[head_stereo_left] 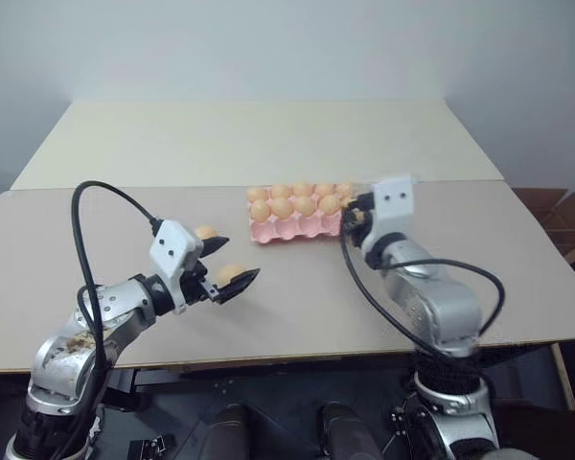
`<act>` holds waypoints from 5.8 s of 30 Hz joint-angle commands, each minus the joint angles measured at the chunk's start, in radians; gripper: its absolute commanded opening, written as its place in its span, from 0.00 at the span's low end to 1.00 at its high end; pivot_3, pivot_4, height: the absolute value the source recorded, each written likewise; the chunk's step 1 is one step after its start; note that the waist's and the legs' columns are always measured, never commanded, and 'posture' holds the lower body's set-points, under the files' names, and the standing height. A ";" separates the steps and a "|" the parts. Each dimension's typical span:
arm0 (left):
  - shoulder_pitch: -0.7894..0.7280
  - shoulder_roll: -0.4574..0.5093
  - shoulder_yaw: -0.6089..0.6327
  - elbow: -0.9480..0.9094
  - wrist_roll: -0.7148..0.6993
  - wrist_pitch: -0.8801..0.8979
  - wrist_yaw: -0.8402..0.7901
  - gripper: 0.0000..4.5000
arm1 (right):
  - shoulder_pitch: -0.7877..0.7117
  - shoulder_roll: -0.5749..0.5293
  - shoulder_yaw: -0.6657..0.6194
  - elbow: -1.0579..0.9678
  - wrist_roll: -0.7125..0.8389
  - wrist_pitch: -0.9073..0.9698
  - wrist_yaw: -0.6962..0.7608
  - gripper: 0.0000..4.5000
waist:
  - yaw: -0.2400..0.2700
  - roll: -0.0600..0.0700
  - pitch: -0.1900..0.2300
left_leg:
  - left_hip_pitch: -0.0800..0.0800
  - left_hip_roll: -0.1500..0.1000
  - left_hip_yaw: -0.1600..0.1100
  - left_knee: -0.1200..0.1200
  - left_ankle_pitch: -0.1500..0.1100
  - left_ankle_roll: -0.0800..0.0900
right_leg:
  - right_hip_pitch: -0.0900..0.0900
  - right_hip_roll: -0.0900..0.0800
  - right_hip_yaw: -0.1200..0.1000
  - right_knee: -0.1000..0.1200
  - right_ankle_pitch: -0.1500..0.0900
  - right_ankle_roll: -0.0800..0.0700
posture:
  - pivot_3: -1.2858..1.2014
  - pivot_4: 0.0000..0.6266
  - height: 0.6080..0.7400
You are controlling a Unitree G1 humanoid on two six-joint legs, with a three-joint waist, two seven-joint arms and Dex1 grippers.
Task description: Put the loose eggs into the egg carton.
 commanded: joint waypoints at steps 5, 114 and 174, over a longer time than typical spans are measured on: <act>0.006 0.014 0.026 -0.064 -0.007 0.008 0.013 1.00 | -0.060 0.023 0.036 0.141 -0.045 -0.152 0.025 0.37 | -0.002 0.000 0.000 | 0.000 0.000 0.000 -0.001 0.000 0.000 | 0.000 0.000 0.000 0.000 0.000 0.000 | 0.52 0.24 1.00; 0.012 0.091 0.068 -0.152 -0.006 0.097 0.007 1.00 | -0.187 0.004 0.187 0.350 -0.091 -0.192 0.177 0.57 | -0.005 0.000 0.000 | 0.002 0.000 0.000 -0.008 0.001 -0.001 | -0.002 0.000 0.000 -0.001 0.001 -0.001 | 0.52 0.24 1.00; -0.141 -0.141 -0.166 0.028 0.192 0.214 0.244 0.38 | 0.264 -0.654 -0.143 -0.471 0.587 -0.070 0.709 1.00 | 0.026 -0.002 0.001 | 0.002 -0.001 -0.002 -0.007 0.002 0.000 | 0.001 0.001 0.000 -0.003 0.000 -0.001 | 0.52 0.24 1.00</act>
